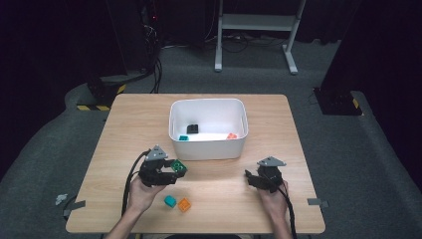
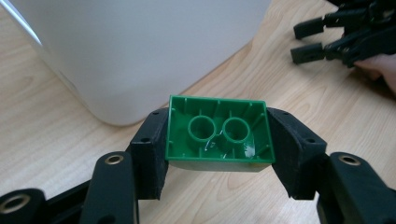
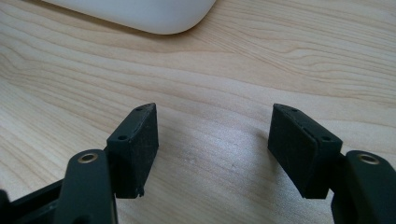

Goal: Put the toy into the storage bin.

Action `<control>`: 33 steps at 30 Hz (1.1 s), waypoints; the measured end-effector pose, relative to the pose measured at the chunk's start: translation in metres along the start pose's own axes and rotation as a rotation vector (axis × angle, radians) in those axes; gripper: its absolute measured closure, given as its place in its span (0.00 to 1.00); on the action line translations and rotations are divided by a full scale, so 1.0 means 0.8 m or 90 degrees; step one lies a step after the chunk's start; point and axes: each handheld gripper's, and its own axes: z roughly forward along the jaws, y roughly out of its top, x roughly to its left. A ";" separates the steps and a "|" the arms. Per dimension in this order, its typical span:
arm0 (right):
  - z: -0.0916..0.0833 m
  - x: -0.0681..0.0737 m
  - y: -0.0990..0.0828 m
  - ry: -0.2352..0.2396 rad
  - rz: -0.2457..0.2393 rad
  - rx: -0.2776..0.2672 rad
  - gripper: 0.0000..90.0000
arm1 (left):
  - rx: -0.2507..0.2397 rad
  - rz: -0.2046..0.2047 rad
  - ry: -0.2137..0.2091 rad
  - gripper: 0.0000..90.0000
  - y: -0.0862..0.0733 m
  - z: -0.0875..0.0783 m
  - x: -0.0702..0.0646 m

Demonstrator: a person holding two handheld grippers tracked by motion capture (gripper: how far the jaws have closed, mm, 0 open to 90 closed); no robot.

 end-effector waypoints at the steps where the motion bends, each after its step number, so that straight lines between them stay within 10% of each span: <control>1: 0.000 0.000 0.000 0.000 0.000 0.000 0.37 | -0.007 -0.002 -0.002 0.48 0.008 -0.005 0.003; 33: 0.000 0.000 0.000 0.000 -0.001 0.000 0.37 | -0.074 -0.015 -0.020 0.48 0.111 -0.030 0.028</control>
